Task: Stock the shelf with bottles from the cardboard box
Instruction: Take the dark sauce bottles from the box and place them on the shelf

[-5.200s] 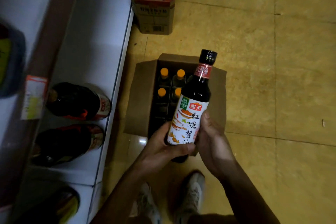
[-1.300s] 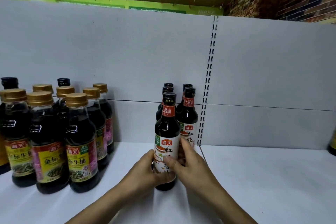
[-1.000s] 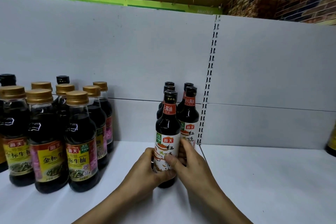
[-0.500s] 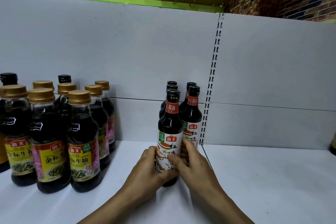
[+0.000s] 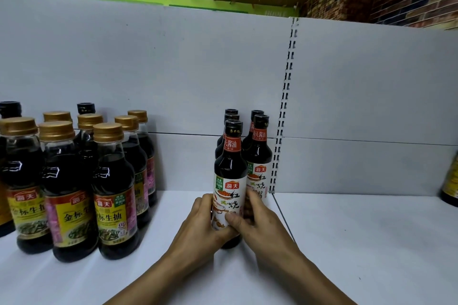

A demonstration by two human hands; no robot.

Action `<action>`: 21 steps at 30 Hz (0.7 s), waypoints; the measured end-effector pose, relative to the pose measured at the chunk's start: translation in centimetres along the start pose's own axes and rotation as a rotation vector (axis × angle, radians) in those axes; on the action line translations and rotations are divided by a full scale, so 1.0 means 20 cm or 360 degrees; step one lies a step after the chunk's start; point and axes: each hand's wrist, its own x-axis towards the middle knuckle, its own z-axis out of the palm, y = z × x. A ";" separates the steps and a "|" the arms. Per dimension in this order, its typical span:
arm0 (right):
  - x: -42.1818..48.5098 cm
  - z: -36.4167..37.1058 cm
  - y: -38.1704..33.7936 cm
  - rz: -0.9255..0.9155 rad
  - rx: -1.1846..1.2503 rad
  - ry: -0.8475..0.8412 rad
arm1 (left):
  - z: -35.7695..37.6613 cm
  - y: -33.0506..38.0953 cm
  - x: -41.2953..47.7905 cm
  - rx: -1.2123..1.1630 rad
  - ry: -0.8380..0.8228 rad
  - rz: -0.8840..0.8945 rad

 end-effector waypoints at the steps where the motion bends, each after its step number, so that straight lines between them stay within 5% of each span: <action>1: 0.00 0.00 0.00 0.0001 -0.0010 -0.0004 | 0.00 0.00 0.00 0.0002 0.0001 0.0002; 12: -0.04 -0.02 -0.03 0.0042 -0.0094 -0.0067 | -0.03 0.03 -0.02 0.0066 0.0002 0.0009; 21: -0.12 -0.08 -0.13 0.0031 -0.0079 0.0041 | -0.04 0.12 -0.09 0.0220 0.0426 0.0344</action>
